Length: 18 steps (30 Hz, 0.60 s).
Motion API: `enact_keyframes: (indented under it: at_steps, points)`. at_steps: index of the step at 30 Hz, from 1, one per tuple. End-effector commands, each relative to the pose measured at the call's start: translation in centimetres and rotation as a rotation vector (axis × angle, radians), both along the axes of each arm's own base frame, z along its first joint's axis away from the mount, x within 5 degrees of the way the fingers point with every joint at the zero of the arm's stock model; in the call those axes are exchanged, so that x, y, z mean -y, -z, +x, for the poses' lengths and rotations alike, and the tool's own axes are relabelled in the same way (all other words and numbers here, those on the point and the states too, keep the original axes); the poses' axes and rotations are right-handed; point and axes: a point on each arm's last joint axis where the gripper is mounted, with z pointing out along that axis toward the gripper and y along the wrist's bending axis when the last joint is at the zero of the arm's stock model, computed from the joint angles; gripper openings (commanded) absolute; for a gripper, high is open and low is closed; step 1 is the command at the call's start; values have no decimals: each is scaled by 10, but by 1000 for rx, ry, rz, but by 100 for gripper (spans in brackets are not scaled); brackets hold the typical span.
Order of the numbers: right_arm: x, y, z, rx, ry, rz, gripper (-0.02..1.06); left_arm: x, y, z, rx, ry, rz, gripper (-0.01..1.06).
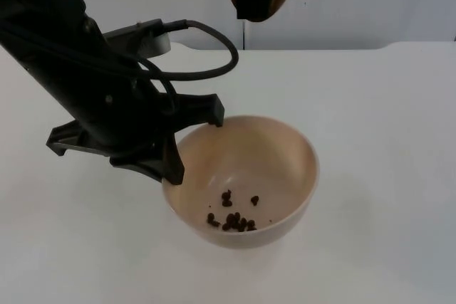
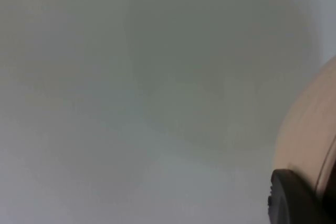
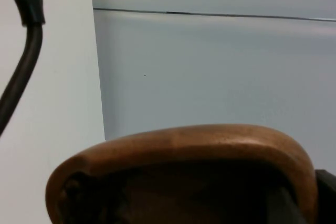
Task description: Pick up the bowl with the left hand and pour the coffee beans from the cup into the bowl with the right hand.
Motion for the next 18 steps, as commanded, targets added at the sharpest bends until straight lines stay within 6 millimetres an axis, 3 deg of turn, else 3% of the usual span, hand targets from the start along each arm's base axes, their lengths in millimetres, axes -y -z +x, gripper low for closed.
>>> enact_keyframes:
  at_steps: [1,18]
  points:
    - [0,-4,-3,14,-12,-1,0,0,-3,-1,2,-13,-17,0]
    - [5,1,-2,-84,29,76,0,0,-3,-1,3,-11,-16,0]
